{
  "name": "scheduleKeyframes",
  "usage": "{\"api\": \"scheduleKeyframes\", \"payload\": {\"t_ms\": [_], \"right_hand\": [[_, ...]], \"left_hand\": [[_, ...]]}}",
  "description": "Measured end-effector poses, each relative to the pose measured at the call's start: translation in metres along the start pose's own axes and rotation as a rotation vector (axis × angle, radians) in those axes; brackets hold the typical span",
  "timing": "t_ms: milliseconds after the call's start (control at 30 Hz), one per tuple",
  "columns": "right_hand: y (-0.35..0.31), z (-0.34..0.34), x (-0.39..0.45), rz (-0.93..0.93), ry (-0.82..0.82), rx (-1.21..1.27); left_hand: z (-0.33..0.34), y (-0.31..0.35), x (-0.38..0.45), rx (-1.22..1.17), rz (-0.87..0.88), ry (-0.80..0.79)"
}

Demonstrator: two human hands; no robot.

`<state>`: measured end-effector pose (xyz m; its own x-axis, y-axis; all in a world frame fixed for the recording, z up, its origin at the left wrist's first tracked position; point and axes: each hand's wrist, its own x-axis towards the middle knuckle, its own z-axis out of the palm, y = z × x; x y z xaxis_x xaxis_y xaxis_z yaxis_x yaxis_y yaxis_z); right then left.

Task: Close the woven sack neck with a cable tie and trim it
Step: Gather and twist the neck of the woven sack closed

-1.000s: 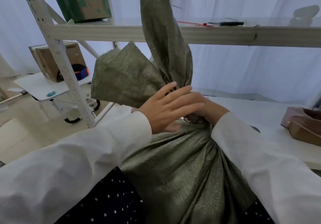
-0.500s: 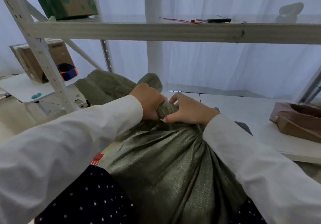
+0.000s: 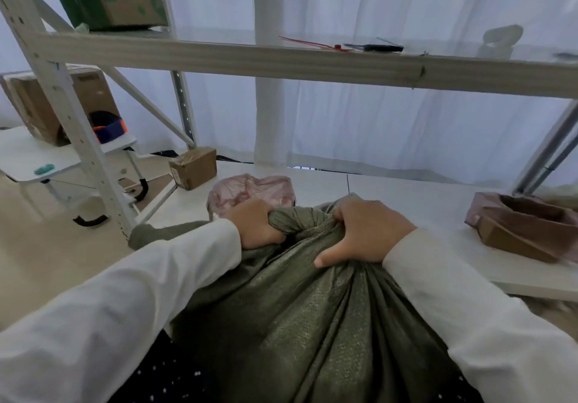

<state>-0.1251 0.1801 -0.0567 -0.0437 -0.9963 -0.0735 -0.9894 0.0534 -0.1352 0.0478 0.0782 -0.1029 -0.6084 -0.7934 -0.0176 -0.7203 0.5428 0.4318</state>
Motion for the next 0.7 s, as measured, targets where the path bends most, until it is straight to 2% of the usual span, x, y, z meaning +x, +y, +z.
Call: {"api": "scheduleKeyframes", "payload": {"t_ms": [133, 300, 433, 600, 700], "right_hand": [[-0.008, 0.023, 0.001, 0.023, 0.213, 0.036], [-0.007, 0.046, 0.004, 0.06, 0.422, 0.537], [-0.011, 0.055, 0.008, 0.032, 0.565, 0.689], [-0.015, 0.055, 0.016, 0.081, 0.64, 0.777], [-0.017, 0.056, 0.019, 0.136, 0.645, 0.855]], "left_hand": [[0.005, -0.001, -0.001, -0.178, -0.067, 0.025], [0.011, 0.004, -0.007, -0.428, -0.087, 0.094], [0.013, 0.005, -0.014, -0.594, -0.023, 0.066], [0.017, 0.012, -0.023, -0.623, -0.02, -0.006], [0.027, 0.013, -0.023, -0.595, -0.023, 0.043]]}}
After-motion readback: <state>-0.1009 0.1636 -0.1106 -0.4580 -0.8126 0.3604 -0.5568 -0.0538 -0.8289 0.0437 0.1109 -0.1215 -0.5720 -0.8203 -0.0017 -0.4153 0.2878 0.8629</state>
